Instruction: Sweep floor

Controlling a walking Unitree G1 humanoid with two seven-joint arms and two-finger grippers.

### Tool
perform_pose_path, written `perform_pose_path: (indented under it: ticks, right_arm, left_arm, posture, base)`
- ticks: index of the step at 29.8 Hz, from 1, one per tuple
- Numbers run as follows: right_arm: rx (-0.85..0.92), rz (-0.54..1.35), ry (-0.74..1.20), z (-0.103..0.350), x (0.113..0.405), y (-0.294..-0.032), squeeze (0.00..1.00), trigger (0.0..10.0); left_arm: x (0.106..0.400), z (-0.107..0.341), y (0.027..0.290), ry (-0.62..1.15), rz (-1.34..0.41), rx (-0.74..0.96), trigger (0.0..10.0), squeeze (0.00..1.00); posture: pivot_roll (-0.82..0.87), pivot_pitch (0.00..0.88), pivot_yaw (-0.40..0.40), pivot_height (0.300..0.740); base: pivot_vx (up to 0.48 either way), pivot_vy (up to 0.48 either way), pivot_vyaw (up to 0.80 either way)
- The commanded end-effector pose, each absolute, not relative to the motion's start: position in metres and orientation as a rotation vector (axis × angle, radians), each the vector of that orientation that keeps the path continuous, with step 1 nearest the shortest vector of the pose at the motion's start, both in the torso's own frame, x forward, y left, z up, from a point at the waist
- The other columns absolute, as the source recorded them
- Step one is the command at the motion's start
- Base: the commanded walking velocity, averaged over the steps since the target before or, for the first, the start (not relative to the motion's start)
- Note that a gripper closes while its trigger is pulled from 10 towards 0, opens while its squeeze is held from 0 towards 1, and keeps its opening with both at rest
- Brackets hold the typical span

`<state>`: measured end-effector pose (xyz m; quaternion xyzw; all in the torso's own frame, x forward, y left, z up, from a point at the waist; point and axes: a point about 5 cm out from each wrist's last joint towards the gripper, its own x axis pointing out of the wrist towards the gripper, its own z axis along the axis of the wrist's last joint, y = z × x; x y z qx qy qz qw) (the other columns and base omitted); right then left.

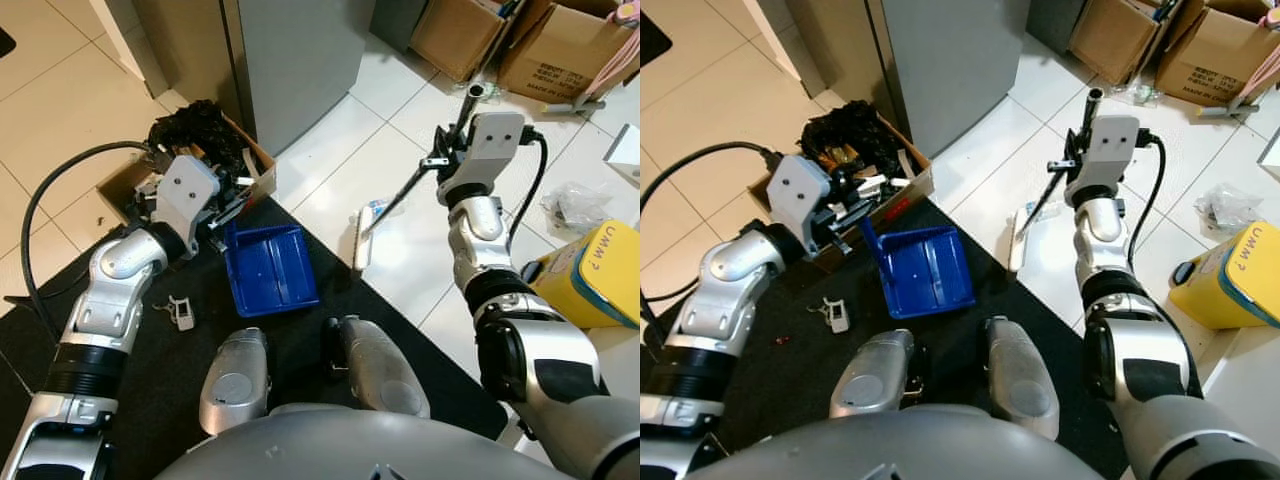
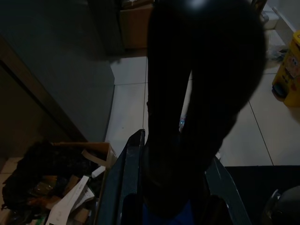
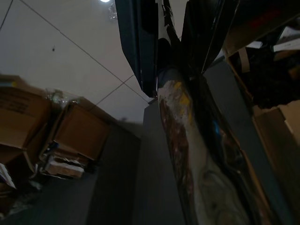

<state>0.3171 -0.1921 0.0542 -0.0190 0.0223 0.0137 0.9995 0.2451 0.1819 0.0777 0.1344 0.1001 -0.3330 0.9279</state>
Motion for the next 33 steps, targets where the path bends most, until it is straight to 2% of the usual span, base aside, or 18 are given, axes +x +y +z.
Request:
perform_pose_path:
  ticks: [1,9,15,22,28,30,33]
  right_arm:
    - [-0.062,0.021,-0.014,0.067,0.322,-0.199,0.0,10.0]
    - [-0.073,0.03,-0.004,0.066,0.322,-0.201,0.0,10.0]
    - [-0.039,-0.06,0.007,0.064,0.32,-0.211,0.0,10.0]
    - [-0.039,-0.074,0.0,0.067,0.322,-0.215,0.0,10.0]
    - [-0.034,-0.079,-0.004,0.068,0.322,-0.217,0.0,10.0]
    - [-0.025,-0.086,0.004,0.066,0.321,-0.217,0.0,10.0]
    - [-0.021,-0.086,0.01,0.064,0.32,-0.216,0.0,10.0]
  left_arm:
    - [0.248,0.077,0.174,0.187,-0.695,0.247,10.0,0.0]
    - [0.247,0.074,0.174,0.191,-0.664,0.225,10.0,0.0]
    - [0.247,0.071,0.176,0.187,-0.622,0.197,10.0,0.0]
    - [0.25,0.07,0.175,0.197,-0.609,0.208,10.0,0.0]
    - [0.253,0.072,0.177,0.175,-0.54,0.202,10.0,0.0]
    - [0.252,0.076,0.177,0.147,-0.47,0.131,10.0,0.0]
    - [0.254,0.078,0.178,0.128,-0.431,0.133,10.0,0.0]
  posture:
    - [0.19,0.0,-0.029,0.74]
    - [0.19,0.0,-0.043,0.74]
    - [0.19,0.0,-0.045,0.74]
    - [0.19,0.0,-0.043,0.74]
    - [0.19,0.0,-0.038,0.74]
    - [0.19,0.0,-0.04,0.74]
    - [0.19,0.0,-0.04,0.74]
  base:
    - [0.0,0.0,0.0]
    - [0.0,0.0,0.0]
    - [0.0,0.0,0.0]
    - [0.0,0.0,0.0]
    - [0.0,0.0,0.0]
    - [0.0,0.0,0.0]
    - [0.0,0.0,0.0]
